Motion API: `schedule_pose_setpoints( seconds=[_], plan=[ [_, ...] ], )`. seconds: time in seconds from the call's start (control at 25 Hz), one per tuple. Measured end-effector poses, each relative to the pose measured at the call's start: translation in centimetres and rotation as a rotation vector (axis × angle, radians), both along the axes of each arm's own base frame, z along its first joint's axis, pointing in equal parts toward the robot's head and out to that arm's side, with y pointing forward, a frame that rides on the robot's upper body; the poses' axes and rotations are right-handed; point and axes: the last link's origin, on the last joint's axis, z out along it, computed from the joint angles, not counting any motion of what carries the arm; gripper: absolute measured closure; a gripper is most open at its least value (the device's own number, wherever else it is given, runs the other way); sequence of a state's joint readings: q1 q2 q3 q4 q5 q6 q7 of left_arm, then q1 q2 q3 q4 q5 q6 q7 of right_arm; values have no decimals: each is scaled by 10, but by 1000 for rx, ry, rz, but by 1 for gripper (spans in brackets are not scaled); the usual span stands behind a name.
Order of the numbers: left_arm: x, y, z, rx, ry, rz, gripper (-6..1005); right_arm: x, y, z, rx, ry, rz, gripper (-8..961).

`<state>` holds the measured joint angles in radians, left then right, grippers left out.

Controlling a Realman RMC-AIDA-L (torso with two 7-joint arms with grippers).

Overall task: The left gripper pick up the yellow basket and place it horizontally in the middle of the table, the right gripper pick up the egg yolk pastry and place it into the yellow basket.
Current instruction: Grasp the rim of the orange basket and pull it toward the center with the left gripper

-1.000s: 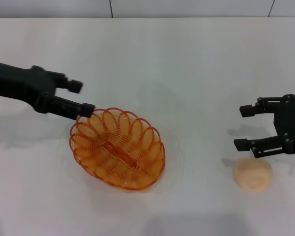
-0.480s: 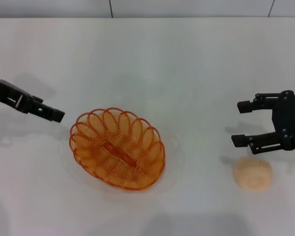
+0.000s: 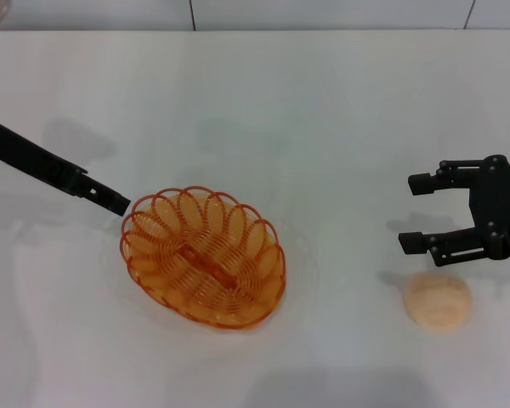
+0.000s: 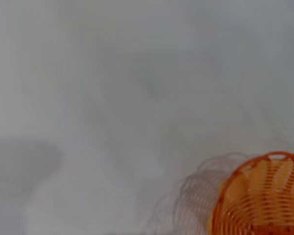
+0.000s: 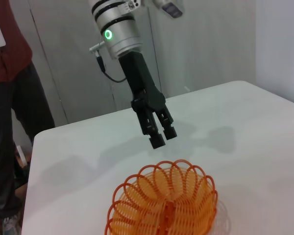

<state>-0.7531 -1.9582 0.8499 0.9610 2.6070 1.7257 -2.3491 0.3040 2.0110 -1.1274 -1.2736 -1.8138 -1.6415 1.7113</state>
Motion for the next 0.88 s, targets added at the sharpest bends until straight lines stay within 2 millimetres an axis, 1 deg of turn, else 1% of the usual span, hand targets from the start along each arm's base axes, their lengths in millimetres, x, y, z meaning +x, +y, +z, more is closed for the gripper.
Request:
schedule_pose_setpoints(
  seconds=[0.32,0.56,0.88],
  plan=[
    [13,9,-18,-28,37,24,189,0,0,0,-2,-1,1,130],
    [20,10,-33,-88,74,17,202,0,-1,1,-2,-2,3,130],
    [18,9,-50,-121,143,15,219,1,-2,0,-10,-2,4,130]
  ],
)
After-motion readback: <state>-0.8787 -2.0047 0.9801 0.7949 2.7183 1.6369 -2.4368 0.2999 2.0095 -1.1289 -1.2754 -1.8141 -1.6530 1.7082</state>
